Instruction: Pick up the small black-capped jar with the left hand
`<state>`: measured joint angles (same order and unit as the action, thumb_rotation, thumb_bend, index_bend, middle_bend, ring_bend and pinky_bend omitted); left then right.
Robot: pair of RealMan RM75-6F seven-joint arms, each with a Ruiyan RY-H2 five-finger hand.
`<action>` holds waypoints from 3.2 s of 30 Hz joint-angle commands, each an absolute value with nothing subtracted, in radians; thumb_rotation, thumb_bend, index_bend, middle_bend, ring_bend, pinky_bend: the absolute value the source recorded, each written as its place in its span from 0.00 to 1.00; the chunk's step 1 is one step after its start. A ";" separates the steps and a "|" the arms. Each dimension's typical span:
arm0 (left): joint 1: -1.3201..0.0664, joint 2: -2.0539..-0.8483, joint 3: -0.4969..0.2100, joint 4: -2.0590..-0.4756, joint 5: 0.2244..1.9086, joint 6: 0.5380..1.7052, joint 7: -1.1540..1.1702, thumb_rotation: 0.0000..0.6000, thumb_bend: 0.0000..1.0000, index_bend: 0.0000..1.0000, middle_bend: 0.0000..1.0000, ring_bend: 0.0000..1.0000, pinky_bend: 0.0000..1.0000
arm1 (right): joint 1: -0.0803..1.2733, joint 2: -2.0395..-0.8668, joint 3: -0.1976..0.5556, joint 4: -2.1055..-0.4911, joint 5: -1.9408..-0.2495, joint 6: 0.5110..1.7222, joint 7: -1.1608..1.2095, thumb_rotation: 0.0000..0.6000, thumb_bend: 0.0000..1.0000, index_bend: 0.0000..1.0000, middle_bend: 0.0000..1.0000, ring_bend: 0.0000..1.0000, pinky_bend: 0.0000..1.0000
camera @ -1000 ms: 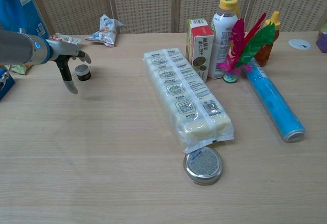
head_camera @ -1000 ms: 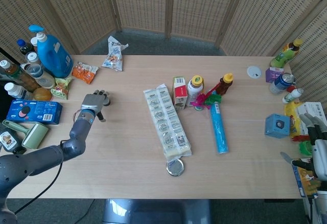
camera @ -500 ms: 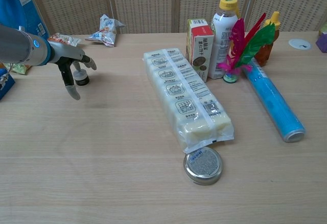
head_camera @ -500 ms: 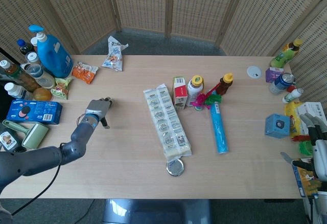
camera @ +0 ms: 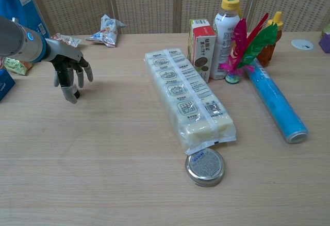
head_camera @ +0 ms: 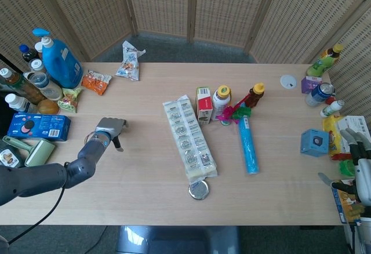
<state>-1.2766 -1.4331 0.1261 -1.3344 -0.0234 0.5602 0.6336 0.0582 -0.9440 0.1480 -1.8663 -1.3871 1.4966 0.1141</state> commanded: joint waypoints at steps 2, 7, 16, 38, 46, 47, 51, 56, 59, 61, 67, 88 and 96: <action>-1.229 -1.401 0.094 -1.348 0.108 0.611 0.560 1.00 0.00 0.17 0.08 0.32 0.42 | 0.058 -0.944 0.148 -1.866 -1.387 1.496 0.116 1.00 0.00 0.00 0.00 0.00 0.00; -1.186 -1.367 0.089 -1.359 0.198 0.632 0.516 1.00 0.00 0.14 0.00 0.22 0.39 | 0.060 -0.945 0.147 -1.867 -1.389 1.494 0.113 1.00 0.00 0.00 0.00 0.00 0.00; -1.141 -1.377 0.113 -1.330 0.288 0.684 0.515 1.00 0.00 0.11 0.00 0.00 0.27 | 0.059 -0.947 0.145 -1.871 -1.392 1.496 0.103 1.00 0.00 0.00 0.00 0.00 0.00; -1.007 -1.540 0.100 -1.173 0.533 0.759 0.535 1.00 0.00 0.12 0.00 0.00 0.22 | 0.063 -0.950 0.145 -1.868 -1.389 1.489 0.102 1.00 0.00 0.00 0.00 0.00 0.00; -0.985 -1.613 0.057 -1.106 0.576 0.790 0.559 1.00 0.00 0.19 0.17 0.01 0.26 | 0.063 -0.948 0.146 -1.867 -1.386 1.488 0.111 1.00 0.00 0.00 0.00 0.00 0.00; -0.982 -1.620 0.054 -1.099 0.581 0.796 0.564 1.00 0.00 0.21 0.20 0.05 0.28 | 0.062 -0.947 0.147 -1.867 -1.385 1.488 0.113 1.00 0.00 0.00 0.00 0.00 0.00; -0.967 -1.645 0.044 -1.072 0.594 0.800 0.586 1.00 0.00 0.36 0.27 0.22 0.41 | 0.062 -0.946 0.147 -1.866 -1.385 1.488 0.121 1.00 0.00 0.00 0.00 0.00 0.00; -0.954 -1.670 0.025 -1.044 0.613 0.793 0.592 1.00 0.00 0.46 0.34 0.34 0.55 | 0.061 -0.944 0.146 -1.867 -1.388 1.488 0.126 1.00 0.00 0.00 0.00 0.00 0.00; -0.947 -1.680 0.015 -1.031 0.631 0.789 0.596 1.00 0.00 0.49 0.37 0.39 0.62 | 0.060 -0.943 0.147 -1.867 -1.386 1.489 0.128 1.00 0.00 0.00 0.00 0.00 0.00; -0.942 -1.686 0.010 -1.022 0.642 0.788 0.601 1.00 0.00 0.51 0.39 0.42 0.62 | 0.061 -0.943 0.147 -1.866 -1.386 1.488 0.129 1.00 0.00 0.00 0.00 0.00 0.00; -0.925 -1.701 -0.006 -1.001 0.677 0.793 0.602 1.00 0.00 0.63 0.52 0.56 0.71 | 0.061 -0.942 0.146 -1.866 -1.387 1.487 0.133 1.00 0.00 0.00 0.00 0.00 0.00; -0.883 -1.594 -0.101 -1.154 0.756 0.882 0.620 1.00 0.00 0.81 0.64 0.69 0.79 | 0.055 -0.937 0.142 -1.874 -1.406 1.498 0.140 1.00 0.00 0.00 0.00 0.00 0.00; -0.875 -1.383 -0.158 -1.486 0.762 1.024 0.700 1.00 0.00 0.81 0.63 0.69 0.79 | 0.051 -0.931 0.137 -1.883 -1.431 1.510 0.155 1.00 0.00 0.00 0.00 0.00 0.00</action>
